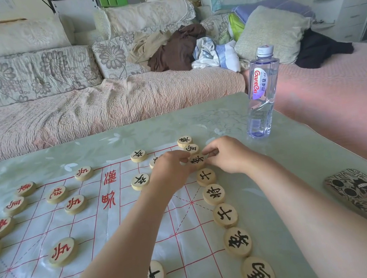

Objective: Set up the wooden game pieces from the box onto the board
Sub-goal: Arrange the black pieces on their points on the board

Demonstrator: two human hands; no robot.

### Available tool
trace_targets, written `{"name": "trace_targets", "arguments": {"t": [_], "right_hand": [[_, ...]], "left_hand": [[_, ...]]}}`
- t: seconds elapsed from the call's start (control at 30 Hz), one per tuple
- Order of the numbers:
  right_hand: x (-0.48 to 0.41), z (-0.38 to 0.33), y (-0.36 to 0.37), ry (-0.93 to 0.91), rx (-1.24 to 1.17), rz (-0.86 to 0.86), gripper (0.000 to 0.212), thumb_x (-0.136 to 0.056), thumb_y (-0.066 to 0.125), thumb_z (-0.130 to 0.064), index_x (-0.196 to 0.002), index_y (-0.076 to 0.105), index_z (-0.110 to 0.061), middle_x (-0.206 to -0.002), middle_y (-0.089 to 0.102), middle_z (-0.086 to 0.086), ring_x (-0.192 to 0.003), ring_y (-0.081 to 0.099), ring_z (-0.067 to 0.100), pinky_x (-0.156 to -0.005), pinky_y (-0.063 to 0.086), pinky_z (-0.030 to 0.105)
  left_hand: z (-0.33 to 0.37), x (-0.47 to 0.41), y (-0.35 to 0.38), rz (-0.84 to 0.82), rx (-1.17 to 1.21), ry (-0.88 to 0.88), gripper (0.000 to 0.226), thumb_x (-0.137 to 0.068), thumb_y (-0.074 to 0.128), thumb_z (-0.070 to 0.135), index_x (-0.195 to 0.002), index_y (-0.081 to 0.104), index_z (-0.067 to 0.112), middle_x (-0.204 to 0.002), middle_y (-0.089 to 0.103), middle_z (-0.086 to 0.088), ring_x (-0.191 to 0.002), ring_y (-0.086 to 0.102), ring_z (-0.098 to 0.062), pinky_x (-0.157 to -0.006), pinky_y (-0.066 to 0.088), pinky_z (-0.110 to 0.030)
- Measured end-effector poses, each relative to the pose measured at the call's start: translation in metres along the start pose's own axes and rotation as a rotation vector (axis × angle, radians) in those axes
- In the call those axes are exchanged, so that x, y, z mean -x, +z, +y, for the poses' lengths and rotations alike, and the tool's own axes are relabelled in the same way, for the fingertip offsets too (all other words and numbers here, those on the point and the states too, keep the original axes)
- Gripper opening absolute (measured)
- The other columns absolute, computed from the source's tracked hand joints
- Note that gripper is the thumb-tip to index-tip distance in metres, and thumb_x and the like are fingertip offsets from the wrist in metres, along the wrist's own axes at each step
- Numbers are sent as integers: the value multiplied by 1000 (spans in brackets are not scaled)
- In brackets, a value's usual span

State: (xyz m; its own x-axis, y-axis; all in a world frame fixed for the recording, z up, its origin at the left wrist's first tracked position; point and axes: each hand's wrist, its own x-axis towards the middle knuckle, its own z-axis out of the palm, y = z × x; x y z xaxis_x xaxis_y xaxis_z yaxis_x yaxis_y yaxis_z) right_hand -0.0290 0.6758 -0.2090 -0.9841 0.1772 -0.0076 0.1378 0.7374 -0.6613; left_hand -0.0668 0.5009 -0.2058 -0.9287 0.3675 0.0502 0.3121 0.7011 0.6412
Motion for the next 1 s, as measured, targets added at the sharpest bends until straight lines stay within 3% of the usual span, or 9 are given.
{"name": "trace_targets", "arguments": {"t": [0.17, 0.33, 0.43, 0.6, 0.67, 0.83, 1.0], "right_hand": [[2, -3, -2, -9, 9, -12, 26, -87, 73, -27, -113, 73, -26, -96, 68, -9, -96, 65, 13, -91, 49, 28], [-1, 0, -6, 19, 29, 26, 33, -90, 66, -23, -123, 67, -27, -111, 67, -6, -105, 62, 15, -93, 47, 28], [-9, -4, -8, 15, 77, 94, 31, -92, 59, -24, -122, 68, -29, -117, 67, -5, -109, 62, 18, -96, 50, 34], [-32, -18, -4, 10, 168, 84, 35, -93, 62, -34, -128, 65, -27, -129, 63, -3, -117, 59, 22, -98, 48, 36], [-41, -22, -1, 3, 192, 46, 35, -95, 59, -24, -128, 65, -31, -131, 62, -1, -117, 58, 23, -98, 48, 37], [-50, -25, 3, -21, 245, 1, 44, -92, 51, -5, -118, 71, -35, -121, 67, -4, -111, 61, 23, -97, 49, 36], [-55, -20, 1, -22, 235, -2, 28, -91, 61, -16, -100, 71, -41, -107, 67, -7, -99, 63, 20, -90, 53, 35]], "left_hand": [[2, 1, 1, 3, -42, -5, 45, -80, 70, 47, -120, 65, 26, -112, 65, 13, -87, 55, -10, -73, 42, -23], [-2, -4, -2, 11, -59, 12, 34, -87, 64, 40, -118, 65, 26, -111, 66, 10, -90, 58, -16, -81, 48, -28], [-4, -12, -9, 51, -96, 30, 31, -91, 59, 30, -121, 63, 23, -112, 66, 7, -106, 58, -17, -91, 46, -29], [-6, -26, -11, 22, -155, 20, 35, -90, 57, 27, -125, 60, 23, -116, 64, 7, -108, 57, -18, -89, 47, -29], [-6, -31, -10, 25, -160, 6, 34, -90, 56, 28, -123, 61, 26, -115, 65, 8, -108, 58, -18, -90, 48, -30], [-7, -36, -5, 16, -142, 17, 28, -90, 53, 22, -113, 67, 27, -112, 68, 3, -104, 60, -22, -90, 51, -35], [-11, -41, -7, 14, -93, 25, 36, -88, 56, 17, -123, 61, 26, -114, 67, 10, -104, 60, -17, -85, 52, -30]]}}
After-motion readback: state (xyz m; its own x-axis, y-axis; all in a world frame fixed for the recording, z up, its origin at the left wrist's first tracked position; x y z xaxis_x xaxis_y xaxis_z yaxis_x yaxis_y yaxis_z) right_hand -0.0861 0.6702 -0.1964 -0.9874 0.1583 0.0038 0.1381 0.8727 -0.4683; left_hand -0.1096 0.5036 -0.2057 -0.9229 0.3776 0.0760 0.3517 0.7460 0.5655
